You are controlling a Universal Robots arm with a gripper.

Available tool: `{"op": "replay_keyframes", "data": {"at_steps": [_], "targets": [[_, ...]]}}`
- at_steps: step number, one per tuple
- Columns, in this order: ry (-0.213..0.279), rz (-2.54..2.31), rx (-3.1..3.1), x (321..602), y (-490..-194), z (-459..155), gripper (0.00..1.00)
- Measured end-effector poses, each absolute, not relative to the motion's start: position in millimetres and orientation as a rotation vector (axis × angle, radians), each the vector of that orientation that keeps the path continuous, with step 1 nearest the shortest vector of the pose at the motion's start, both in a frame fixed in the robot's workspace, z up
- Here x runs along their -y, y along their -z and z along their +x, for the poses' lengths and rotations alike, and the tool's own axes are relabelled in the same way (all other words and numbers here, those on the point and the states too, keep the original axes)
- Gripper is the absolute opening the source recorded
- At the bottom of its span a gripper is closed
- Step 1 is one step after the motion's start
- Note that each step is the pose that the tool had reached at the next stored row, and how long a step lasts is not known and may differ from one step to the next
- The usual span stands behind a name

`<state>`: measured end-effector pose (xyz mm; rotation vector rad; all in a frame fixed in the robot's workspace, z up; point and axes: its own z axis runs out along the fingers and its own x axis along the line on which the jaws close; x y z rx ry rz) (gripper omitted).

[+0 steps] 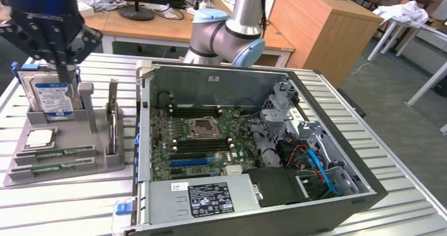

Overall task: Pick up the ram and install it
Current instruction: 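Reach for the ram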

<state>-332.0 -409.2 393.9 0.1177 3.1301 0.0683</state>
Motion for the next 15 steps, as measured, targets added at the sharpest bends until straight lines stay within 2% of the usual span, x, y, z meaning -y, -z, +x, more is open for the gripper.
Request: {"op": "replay_keyframes", "data": {"at_steps": [9, 15], "targets": [[-0.068, 0.118, -3.141, 408.2, -399.1, -299.5, 0.1], [-0.067, 0.12, -3.155, 407.9, -423.2, -286.4, 0.1]]}}
